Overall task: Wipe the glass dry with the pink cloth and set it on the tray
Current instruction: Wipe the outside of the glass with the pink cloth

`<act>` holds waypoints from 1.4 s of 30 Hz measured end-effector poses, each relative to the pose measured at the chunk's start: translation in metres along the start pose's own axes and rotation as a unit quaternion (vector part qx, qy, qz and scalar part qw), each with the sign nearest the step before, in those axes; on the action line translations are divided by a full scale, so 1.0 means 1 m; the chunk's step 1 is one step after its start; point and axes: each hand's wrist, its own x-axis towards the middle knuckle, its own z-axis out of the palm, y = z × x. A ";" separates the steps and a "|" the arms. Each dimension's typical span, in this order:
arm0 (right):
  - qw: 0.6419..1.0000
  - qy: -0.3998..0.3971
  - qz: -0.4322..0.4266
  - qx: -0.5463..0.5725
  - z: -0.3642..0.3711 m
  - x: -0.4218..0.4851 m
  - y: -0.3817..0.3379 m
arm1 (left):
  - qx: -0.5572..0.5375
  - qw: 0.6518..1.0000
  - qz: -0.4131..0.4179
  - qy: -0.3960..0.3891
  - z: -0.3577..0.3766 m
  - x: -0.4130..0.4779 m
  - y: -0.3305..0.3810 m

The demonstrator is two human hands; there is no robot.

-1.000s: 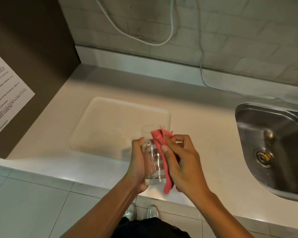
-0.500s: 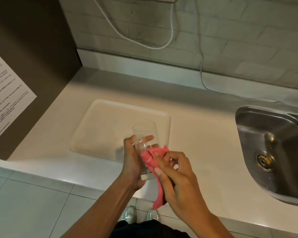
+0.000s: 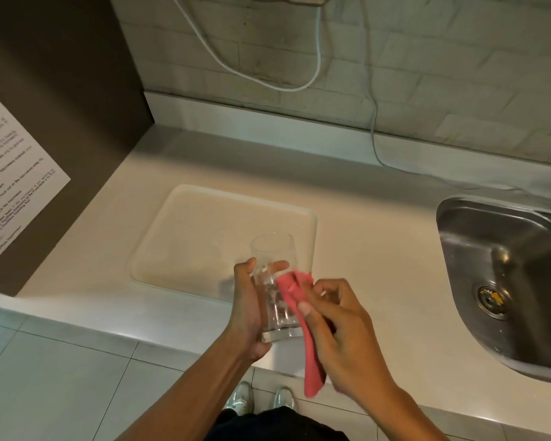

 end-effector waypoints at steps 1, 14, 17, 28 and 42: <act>1.000 0.010 0.021 0.016 0.000 0.009 -0.003 | 0.003 1.000 -0.010 -0.005 0.002 -0.001 -0.003; 0.999 0.015 0.010 0.034 0.002 0.012 -0.002 | -0.012 0.999 -0.024 -0.021 0.004 -0.006 -0.004; 0.999 0.002 -0.043 -0.028 0.003 0.007 -0.007 | -0.046 0.998 -0.015 -0.045 0.000 -0.004 -0.002; 0.995 0.047 -0.052 -0.065 0.000 0.003 -0.008 | 0.033 0.999 0.030 -0.030 0.016 -0.010 0.014; 0.988 0.072 -0.086 -0.102 0.000 0.022 -0.012 | 0.057 0.997 0.015 -0.058 0.011 -0.020 -0.002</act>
